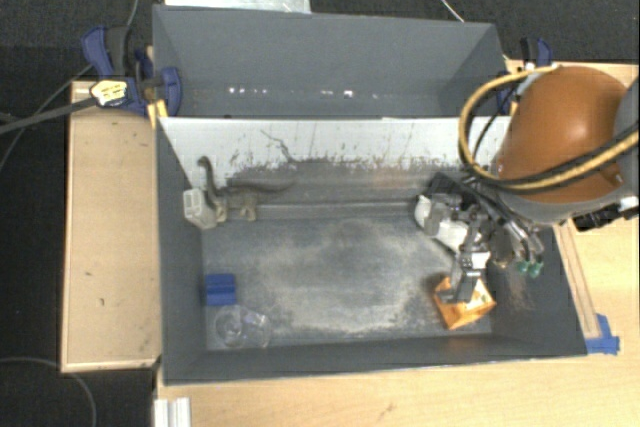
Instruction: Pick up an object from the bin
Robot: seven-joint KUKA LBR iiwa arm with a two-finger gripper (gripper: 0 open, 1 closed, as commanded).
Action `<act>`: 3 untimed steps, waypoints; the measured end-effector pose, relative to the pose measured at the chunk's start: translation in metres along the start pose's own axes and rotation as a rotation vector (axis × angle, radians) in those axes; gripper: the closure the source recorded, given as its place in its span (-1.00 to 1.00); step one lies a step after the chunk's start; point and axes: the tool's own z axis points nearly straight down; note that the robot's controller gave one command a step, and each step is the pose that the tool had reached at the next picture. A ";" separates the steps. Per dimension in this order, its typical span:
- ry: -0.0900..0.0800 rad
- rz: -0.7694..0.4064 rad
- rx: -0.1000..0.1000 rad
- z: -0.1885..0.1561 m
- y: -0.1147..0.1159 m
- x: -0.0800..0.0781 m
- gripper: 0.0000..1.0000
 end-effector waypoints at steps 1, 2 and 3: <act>-0.009 -0.002 0.000 -0.004 0.000 -0.002 -1.00; -0.006 0.317 -0.001 0.098 -0.044 -0.018 -1.00; -0.014 0.105 0.002 0.051 -0.092 0.017 -1.00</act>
Offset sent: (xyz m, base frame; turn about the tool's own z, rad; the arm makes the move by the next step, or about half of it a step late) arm 0.0218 -0.0616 -0.1419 0.4500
